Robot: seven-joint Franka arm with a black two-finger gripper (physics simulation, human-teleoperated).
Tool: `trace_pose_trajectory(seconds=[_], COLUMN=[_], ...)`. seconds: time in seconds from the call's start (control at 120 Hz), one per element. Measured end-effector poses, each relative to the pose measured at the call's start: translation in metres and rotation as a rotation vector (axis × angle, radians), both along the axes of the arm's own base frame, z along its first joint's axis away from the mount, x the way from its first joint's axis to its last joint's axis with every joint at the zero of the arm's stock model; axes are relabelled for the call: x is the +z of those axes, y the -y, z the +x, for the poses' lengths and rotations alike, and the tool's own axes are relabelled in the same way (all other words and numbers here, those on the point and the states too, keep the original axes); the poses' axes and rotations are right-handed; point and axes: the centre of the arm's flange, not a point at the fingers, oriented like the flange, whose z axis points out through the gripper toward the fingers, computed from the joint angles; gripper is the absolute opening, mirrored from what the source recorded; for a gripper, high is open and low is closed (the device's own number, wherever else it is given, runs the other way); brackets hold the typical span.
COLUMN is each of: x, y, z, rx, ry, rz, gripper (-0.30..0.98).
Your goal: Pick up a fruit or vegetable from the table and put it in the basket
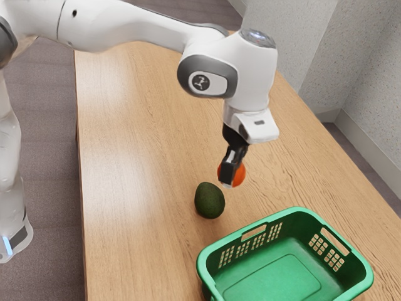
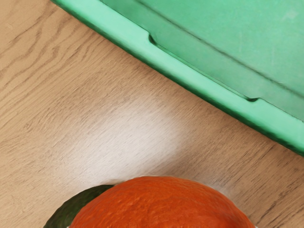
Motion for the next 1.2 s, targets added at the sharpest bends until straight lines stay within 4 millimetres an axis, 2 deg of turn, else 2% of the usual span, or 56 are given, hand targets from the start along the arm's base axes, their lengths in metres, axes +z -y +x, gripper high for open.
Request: trace_pose_trajectory(seconds=[0.067,0.125,0.333,0.433,0.683,0.892,1.025,1.2], x=[0.010,0.019,0.040,0.038,-0.008,-0.022,-0.023,-0.023], y=[0.030,0.048,0.103,0.121,0.146,0.152,0.151,0.145], z=[-0.015,-0.026,-0.058,-0.063,-0.024,-0.002,0.002,0.008], rx=[-0.046,-0.071,-0.144,-0.163,-0.154,-0.123,-0.106,-0.091], ry=[0.004,0.007,0.008,0.000,-0.054,-0.055,-0.050,-0.027], rz=[-0.003,-0.013,-0.052,-0.073,-0.153,-0.194,-0.204,-0.181], gripper=[0.34,0.34,0.34,0.35,0.35,0.35,0.55,0.64])
